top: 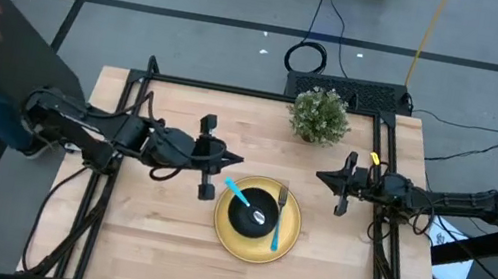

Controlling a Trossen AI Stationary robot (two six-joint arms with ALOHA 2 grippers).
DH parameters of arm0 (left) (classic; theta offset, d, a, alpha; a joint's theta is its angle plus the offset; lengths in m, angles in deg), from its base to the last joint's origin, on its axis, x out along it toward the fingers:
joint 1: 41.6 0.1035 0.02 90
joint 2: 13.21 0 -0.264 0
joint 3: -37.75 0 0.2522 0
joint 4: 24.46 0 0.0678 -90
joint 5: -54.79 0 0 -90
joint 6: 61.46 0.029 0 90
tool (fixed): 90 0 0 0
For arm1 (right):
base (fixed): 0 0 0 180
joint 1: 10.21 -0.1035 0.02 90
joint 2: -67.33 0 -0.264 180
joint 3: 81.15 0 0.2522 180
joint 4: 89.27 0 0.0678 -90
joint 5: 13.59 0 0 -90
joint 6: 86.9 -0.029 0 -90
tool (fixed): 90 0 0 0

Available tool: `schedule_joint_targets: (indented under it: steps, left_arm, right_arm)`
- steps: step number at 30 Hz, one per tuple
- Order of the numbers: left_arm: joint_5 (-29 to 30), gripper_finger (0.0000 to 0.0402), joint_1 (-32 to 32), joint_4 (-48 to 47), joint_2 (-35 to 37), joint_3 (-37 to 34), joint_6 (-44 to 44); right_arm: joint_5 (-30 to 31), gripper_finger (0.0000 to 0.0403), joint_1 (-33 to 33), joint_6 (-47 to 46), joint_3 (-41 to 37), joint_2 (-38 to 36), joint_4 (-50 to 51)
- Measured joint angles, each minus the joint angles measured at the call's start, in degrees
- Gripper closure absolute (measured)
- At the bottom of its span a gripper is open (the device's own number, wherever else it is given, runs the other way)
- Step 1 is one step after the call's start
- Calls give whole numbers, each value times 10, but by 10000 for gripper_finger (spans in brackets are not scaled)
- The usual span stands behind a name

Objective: Set table place
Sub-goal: Return to Home Position

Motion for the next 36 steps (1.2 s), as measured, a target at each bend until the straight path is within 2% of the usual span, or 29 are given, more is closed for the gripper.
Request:
schedule_joint_targets:
  steps: [5,10,16,21,26,31,36]
  left_arm:
    - [2,400,-11,-10,0,0,3]
    - [-3,401,-13,-71,9,-1,17]
    - [-86,401,2,-81,41,-1,38]
    - [-107,401,1,-78,91,-23,76]
    - [-106,401,1,-78,175,-84,73]
    - [-162,401,-11,-44,239,-176,74]
    - [-174,401,-22,62,277,-273,113]
  right_arm:
    - [-1,403,0,-7,0,0,1]
    - [-3,403,0,-27,0,0,13]
    - [-3,403,0,-37,0,2,17]
    - [-3,403,0,-28,0,10,17]
    - [-3,403,0,-28,0,19,17]
    - [-3,403,0,-23,0,24,17]
    - [-3,403,0,-7,0,26,17]
